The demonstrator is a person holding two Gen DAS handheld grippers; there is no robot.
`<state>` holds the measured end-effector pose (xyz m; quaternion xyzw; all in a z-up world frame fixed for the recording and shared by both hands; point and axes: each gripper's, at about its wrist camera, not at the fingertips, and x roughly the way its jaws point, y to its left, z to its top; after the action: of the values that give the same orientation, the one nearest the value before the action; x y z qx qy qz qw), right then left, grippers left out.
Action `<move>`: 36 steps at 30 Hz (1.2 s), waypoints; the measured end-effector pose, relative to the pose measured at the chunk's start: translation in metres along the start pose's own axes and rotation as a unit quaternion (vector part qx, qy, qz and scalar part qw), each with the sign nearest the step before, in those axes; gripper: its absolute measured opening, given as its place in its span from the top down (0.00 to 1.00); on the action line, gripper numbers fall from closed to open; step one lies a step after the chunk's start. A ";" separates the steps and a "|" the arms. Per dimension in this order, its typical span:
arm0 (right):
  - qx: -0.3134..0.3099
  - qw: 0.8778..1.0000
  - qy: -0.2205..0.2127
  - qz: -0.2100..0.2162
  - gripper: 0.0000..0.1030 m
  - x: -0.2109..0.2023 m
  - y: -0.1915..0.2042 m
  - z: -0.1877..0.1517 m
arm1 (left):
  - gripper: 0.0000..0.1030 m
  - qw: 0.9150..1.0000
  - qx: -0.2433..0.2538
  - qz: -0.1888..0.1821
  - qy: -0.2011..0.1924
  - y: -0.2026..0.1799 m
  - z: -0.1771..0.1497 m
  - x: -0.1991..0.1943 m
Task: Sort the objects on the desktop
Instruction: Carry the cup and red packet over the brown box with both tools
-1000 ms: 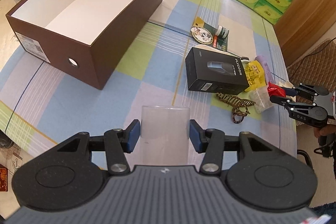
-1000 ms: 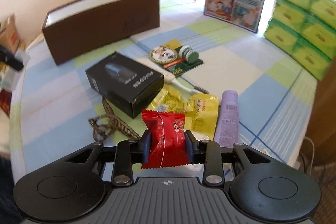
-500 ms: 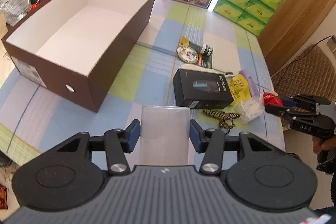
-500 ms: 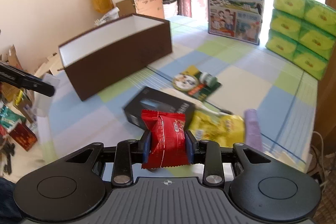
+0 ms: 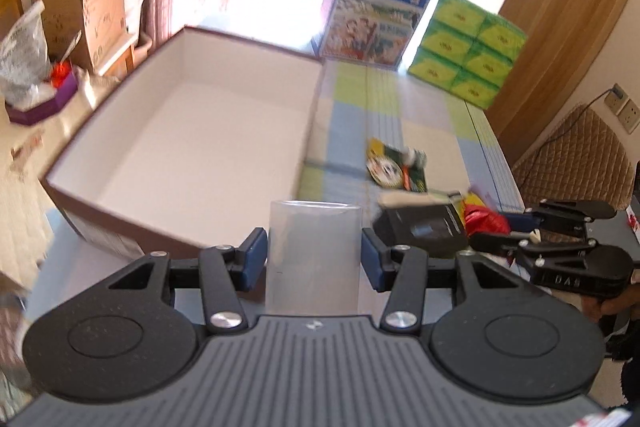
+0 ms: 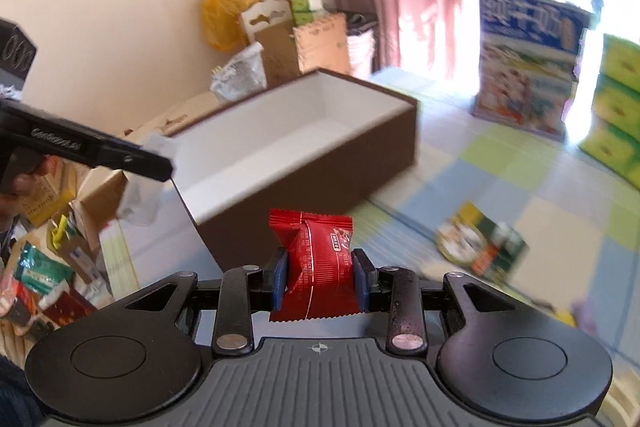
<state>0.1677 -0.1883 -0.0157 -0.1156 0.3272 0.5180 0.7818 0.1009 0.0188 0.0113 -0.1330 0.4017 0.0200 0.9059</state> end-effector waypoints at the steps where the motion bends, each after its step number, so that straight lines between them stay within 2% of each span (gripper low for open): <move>1: -0.004 1.000 -0.003 0.002 0.70 0.008 0.007 0.008 | 0.56 1.000 0.002 -0.001 -0.004 0.007 0.006 -0.001; 9: -0.021 1.000 0.001 -0.008 0.70 0.075 0.047 0.056 | 0.56 0.999 0.027 -0.002 -0.017 0.061 0.058 0.009; 15: -0.035 0.999 0.028 -0.018 0.70 0.123 0.067 0.074 | 0.56 0.999 0.042 -0.001 0.008 0.098 0.078 0.035; 21: -0.054 0.995 0.080 -0.019 0.70 0.178 0.078 0.076 | 0.56 0.997 0.057 0.015 0.058 0.129 0.080 0.073; 26: -0.073 0.989 0.125 -0.030 0.70 0.217 0.079 0.070 | 0.56 0.991 0.074 0.026 0.110 0.142 0.074 0.108; 31: -0.085 0.984 0.152 -0.033 0.70 0.240 0.078 0.069 | 0.56 0.982 0.097 0.039 0.155 0.148 0.066 0.136; 36: -0.085 0.981 0.168 -0.035 0.70 0.254 0.073 0.066 | 0.56 0.975 0.119 0.047 0.183 0.153 0.058 0.154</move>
<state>0.1923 0.0639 -0.1142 -0.2787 0.4044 0.4894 0.7206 0.2257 0.1702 -0.0988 -0.0066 0.5659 -0.0096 0.8244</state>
